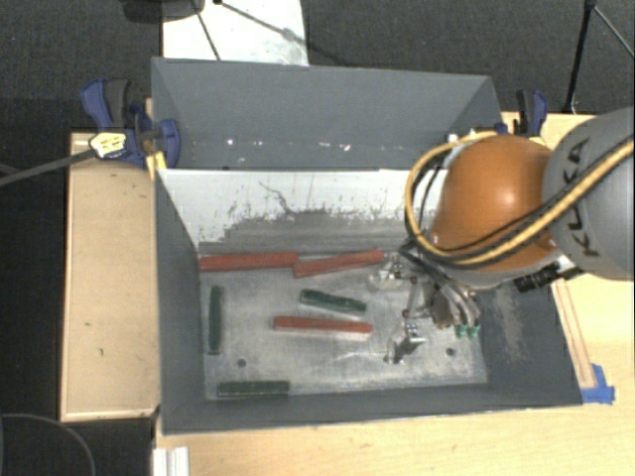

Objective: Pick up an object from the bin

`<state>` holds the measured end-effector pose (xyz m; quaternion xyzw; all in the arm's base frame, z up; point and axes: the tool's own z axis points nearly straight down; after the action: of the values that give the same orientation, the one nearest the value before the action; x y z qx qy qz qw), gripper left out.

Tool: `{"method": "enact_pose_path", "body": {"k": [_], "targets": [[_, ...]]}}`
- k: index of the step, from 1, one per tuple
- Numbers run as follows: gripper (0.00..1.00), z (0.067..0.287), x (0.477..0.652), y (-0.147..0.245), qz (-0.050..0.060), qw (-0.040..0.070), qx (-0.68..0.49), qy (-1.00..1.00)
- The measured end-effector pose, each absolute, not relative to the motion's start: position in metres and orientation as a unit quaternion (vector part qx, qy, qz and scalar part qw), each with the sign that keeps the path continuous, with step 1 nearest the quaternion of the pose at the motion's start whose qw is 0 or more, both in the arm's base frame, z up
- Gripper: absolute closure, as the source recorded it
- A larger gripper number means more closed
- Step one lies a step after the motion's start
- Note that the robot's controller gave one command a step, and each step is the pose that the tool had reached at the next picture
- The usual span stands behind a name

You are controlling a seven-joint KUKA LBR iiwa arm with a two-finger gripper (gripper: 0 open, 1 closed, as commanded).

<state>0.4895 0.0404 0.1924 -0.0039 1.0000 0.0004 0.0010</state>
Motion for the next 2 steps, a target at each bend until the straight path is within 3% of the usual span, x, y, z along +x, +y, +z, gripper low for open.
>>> {"method": "enact_pose_path", "body": {"k": [1, 2], "targets": [[0.00, 0.126, 0.515, 0.075, 0.001, 0.004, -0.007, 1.000], [0.00, 0.129, 0.553, 0.097, 0.000, -0.001, -0.034, 0.999]]}}
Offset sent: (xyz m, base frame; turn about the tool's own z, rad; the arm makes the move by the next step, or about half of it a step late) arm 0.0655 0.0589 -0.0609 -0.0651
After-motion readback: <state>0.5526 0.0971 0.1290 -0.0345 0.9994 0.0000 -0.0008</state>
